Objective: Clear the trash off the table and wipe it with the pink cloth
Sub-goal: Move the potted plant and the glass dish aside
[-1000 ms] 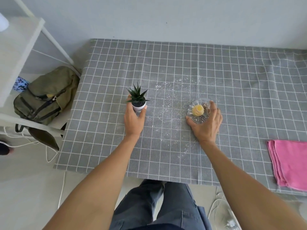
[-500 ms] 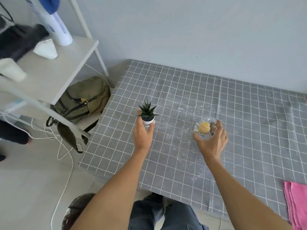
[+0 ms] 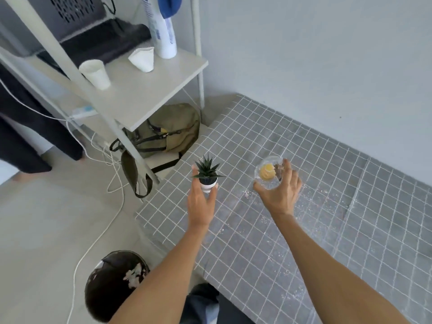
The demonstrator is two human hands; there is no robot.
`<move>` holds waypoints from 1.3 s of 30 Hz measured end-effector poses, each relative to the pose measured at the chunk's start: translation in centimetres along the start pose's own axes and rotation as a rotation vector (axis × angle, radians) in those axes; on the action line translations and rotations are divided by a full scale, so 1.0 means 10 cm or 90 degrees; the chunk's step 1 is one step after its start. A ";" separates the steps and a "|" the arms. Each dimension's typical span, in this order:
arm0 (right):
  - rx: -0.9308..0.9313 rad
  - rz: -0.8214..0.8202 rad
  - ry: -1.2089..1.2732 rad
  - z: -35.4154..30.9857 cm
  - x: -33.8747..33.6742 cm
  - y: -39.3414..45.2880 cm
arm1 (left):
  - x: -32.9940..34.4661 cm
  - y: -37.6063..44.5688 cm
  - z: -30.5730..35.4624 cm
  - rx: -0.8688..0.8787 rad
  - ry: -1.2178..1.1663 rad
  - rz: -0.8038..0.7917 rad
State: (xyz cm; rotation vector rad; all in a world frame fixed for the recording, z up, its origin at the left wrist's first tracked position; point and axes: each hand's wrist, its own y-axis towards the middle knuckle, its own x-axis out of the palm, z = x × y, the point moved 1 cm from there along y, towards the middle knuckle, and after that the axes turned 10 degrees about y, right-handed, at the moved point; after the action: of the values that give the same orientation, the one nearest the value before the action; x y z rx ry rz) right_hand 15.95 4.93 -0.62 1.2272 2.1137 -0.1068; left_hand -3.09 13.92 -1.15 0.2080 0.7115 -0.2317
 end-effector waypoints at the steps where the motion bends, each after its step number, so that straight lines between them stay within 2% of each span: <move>1: -0.005 -0.026 0.001 -0.02 0.10 0.05 | 0.00 0.01 -0.02 -0.011 0.006 0.009; 6: -0.072 -0.107 0.013 -0.12 0.56 0.29 | 0.05 0.09 -0.12 -0.050 0.015 0.052; 15: -0.166 -0.187 -0.002 -0.19 1.09 0.61 | 0.20 0.26 -0.11 -0.073 0.025 0.074; 21: -0.144 -0.246 0.013 -0.02 1.15 0.80 | 0.39 0.26 -0.07 -0.082 0.013 0.033; 25: -0.153 -0.283 0.021 0.06 1.14 0.84 | 0.46 0.29 -0.01 -0.081 0.019 0.045; 39: -0.123 -0.371 -0.075 0.07 1.12 0.92 | 0.48 0.36 -0.02 -0.077 0.033 -0.006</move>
State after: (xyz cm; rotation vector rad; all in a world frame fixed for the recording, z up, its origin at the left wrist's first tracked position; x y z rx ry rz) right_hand 20.02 18.04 -5.48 0.4567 2.2525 -0.2195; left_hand 1.27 16.76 -4.09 0.0954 0.7749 -0.1921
